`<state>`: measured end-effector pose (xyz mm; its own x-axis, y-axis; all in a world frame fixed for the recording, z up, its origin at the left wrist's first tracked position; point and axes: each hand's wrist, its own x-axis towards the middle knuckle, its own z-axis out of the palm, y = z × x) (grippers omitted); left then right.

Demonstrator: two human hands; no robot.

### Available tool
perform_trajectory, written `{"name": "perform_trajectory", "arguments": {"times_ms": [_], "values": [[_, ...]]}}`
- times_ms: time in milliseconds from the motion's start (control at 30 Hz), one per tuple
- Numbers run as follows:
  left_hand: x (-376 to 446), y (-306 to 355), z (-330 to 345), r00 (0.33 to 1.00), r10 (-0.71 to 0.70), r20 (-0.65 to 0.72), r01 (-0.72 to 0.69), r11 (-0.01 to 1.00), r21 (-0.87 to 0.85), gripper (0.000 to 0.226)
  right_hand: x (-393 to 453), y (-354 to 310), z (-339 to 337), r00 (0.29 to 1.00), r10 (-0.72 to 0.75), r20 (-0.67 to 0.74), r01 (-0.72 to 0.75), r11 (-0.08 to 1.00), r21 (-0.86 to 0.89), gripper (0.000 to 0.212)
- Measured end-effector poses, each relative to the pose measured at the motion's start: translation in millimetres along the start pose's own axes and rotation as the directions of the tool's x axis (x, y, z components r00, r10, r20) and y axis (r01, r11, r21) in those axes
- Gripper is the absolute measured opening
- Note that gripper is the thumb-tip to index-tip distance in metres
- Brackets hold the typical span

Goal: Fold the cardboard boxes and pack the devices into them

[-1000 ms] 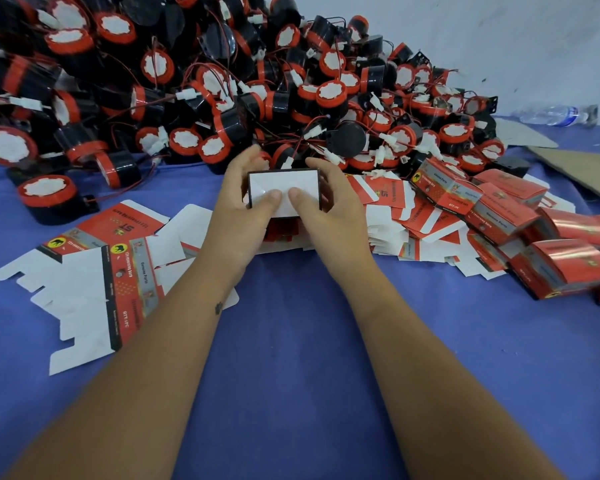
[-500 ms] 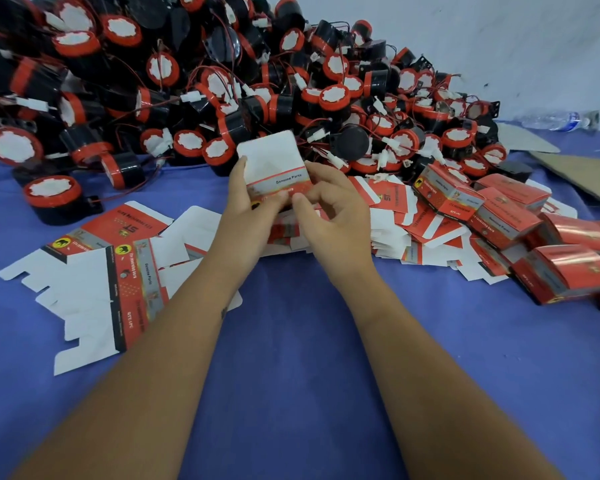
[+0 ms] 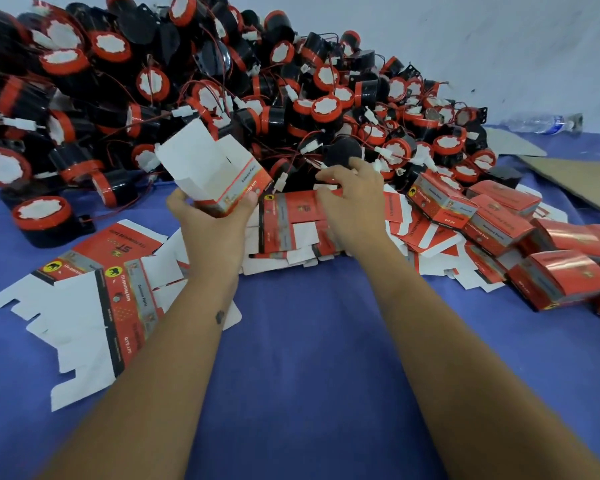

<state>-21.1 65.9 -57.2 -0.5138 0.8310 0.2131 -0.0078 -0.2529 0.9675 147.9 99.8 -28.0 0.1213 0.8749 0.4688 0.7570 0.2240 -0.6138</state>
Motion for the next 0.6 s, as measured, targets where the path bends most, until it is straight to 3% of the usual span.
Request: {"name": "perform_trajectory", "arguments": {"times_ms": [167,233,400,600], "values": [[1.6,-3.5,3.3,0.999,-0.022,0.049,0.023,1.0,-0.018,0.065,25.6,2.7,3.9,0.968,0.098,0.229,-0.054,0.98,-0.194,0.041],[1.9,-4.0,3.9,0.998,-0.022,0.061,0.024,0.999,-0.023,0.064,27.1,-2.2,3.6,0.966,0.081,0.246,-0.032,0.979,-0.199,0.038],[0.6,0.4,3.2,0.998,-0.05,0.029,0.053,0.994,-0.099,0.06,8.2,-29.7,-4.7,0.999,-0.043,-0.009,0.044,0.98,0.193,0.021],[0.9,9.3,2.7,0.992,-0.125,0.005,0.121,0.95,-0.286,0.051,-24.4,-51.9,-21.7,0.94,0.068,-0.334,0.115,0.859,0.499,0.015]]}}
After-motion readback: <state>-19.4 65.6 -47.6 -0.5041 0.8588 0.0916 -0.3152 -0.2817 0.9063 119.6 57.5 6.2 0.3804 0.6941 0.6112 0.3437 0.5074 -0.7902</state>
